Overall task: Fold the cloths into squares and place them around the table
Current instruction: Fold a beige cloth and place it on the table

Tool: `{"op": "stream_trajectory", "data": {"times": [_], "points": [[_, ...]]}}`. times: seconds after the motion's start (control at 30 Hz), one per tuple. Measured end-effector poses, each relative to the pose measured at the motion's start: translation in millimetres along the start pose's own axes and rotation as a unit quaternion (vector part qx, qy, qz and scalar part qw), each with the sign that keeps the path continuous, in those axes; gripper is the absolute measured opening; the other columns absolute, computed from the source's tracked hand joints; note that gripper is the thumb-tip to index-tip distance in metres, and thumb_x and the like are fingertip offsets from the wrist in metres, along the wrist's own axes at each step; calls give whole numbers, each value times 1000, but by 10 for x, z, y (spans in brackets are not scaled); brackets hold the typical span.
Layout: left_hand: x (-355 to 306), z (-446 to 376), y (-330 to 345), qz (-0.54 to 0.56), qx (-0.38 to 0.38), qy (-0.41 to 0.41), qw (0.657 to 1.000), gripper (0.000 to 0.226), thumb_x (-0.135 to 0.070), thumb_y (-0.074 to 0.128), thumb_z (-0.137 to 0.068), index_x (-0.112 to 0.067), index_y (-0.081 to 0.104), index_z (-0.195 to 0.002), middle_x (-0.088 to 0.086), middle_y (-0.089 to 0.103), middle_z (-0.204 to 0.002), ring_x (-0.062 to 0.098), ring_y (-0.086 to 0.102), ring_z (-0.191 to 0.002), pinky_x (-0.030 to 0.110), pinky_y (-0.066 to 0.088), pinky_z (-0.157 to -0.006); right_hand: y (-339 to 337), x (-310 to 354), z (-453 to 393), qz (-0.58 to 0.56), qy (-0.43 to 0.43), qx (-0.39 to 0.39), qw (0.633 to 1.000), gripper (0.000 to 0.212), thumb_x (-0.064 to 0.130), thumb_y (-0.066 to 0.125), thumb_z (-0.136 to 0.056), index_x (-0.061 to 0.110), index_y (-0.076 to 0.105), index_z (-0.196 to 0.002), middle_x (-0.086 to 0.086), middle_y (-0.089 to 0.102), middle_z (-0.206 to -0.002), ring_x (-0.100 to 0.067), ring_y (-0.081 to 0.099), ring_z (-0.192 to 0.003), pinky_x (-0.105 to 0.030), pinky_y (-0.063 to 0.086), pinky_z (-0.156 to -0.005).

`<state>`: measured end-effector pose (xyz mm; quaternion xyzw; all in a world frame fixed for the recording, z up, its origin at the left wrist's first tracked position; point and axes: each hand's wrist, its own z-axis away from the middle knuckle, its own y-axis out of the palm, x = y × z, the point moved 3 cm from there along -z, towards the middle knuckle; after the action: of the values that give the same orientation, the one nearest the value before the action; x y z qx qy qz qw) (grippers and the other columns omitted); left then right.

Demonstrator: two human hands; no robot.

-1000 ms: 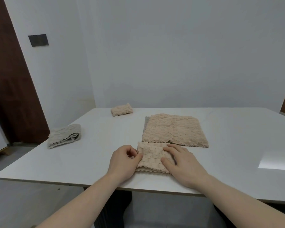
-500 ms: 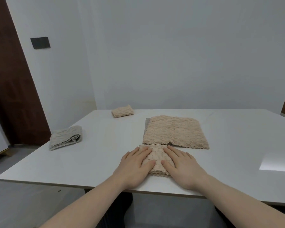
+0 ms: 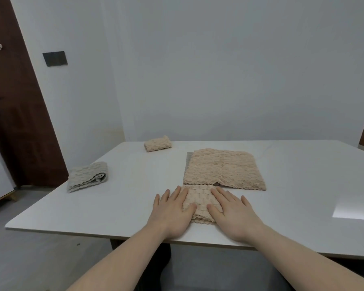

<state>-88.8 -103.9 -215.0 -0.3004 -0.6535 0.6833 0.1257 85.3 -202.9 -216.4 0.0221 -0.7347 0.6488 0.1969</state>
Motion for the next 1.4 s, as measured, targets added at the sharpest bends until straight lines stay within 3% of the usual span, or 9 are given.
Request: {"op": "stream_trajectory", "data": {"times": [0.23,0.37,0.57,0.87,1.07,1.27,1.33,1.4], "points": [[-14,40,3,13,-22,-36,999,63,-52,14,-105,-33,3,-164,-10,8,-172,22,1,-159,52,-5,-127,-27,50,56,3,21,5,1000,69,62,16,-100,34,2,-161,12,-1,-169,-11,0,-156,-49,-2,-126],[31,68,11,44,-86,-68,993,57,-41,16,-106,-29,26,-161,-9,26,-167,20,15,-156,50,4,-127,-33,65,107,-7,30,0,1000,69,62,16,-100,34,1,-161,11,2,-169,-12,0,-156,-48,-2,-126],[21,90,4,41,-123,-65,989,51,-39,20,-99,-28,56,-132,-11,48,-150,16,36,-142,43,21,-122,-80,85,183,-55,40,-37,997,71,62,21,-99,31,7,-162,10,17,-167,-12,9,-155,-44,2,-127],[36,75,15,62,-119,-37,990,50,-50,22,-98,-28,55,-128,-10,53,-142,18,39,-137,41,25,-120,-111,95,216,-92,42,-41,994,73,64,27,-97,35,7,-161,9,29,-163,-11,14,-154,-41,4,-127],[63,58,30,84,-106,-37,990,39,-52,23,-95,-31,50,-114,-9,58,-118,20,48,-124,43,34,-113,-116,82,201,-81,21,-18,996,65,62,27,-99,45,8,-158,14,21,-165,-15,6,-155,-43,0,-126],[36,56,37,71,-87,-20,993,38,-52,25,-98,-33,43,-125,-15,48,-124,21,41,-133,44,32,-115,-18,32,161,-49,-19,10,999,65,68,9,-93,53,-3,-154,19,6,-166,-14,-10,-155,-44,-11,-125],[21,66,16,74,-74,-16,994,39,-51,26,-99,-33,41,-131,-17,44,-133,21,34,-141,45,28,-119,-28,32,151,-62,-20,5,998,68,69,8,-88,53,4,-154,18,13,-164,-12,-6,-155,-43,-10,-125],[17,75,-2,82,-60,-21,995,44,-52,25,-99,-33,40,-135,-18,39,-145,17,23,-149,44,21,-124,-36,23,135,-91,-15,-12,996,65,68,20,-91,51,18,-154,13,29,-157,-13,8,-154,-43,-5,-125]]}}
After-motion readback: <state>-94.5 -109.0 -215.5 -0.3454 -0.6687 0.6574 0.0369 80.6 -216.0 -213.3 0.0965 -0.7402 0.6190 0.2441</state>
